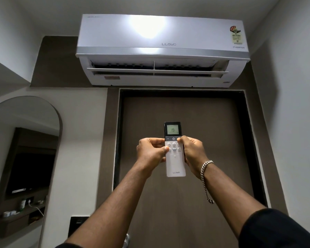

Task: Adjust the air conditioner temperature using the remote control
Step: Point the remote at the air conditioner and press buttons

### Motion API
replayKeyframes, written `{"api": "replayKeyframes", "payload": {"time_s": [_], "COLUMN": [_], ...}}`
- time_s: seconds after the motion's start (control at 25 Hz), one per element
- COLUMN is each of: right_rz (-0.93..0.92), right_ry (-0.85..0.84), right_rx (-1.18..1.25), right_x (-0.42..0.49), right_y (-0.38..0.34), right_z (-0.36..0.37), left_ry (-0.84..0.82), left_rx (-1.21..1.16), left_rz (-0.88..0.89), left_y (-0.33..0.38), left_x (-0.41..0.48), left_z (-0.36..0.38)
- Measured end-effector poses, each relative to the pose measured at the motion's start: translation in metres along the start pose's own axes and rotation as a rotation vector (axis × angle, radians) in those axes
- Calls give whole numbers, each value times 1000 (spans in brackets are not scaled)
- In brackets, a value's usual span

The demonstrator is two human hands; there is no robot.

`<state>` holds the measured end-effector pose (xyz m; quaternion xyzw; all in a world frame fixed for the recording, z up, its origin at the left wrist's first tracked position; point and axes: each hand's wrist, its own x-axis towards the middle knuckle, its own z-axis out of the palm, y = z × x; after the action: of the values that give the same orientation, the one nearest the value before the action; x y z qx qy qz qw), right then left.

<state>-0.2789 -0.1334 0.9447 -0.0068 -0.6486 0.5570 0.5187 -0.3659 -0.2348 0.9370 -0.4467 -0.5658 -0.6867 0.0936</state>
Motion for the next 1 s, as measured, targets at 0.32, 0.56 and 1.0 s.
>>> {"api": "replayKeyframes", "payload": {"time_s": [0.32, 0.56, 1.0], "right_rz": [9, 38, 293], "right_ry": [5, 7, 101], "right_rx": [-9, -11, -140], "right_x": [-5, -4, -41], "right_y": [-5, 2, 91], "right_z": [-3, -11, -101], "left_ry": [-10, -32, -200], "left_rx": [9, 3, -10], "left_rz": [-3, -15, -270], "left_y": [1, -2, -85], "left_x": [-1, -5, -44], "left_z": [2, 9, 77]}}
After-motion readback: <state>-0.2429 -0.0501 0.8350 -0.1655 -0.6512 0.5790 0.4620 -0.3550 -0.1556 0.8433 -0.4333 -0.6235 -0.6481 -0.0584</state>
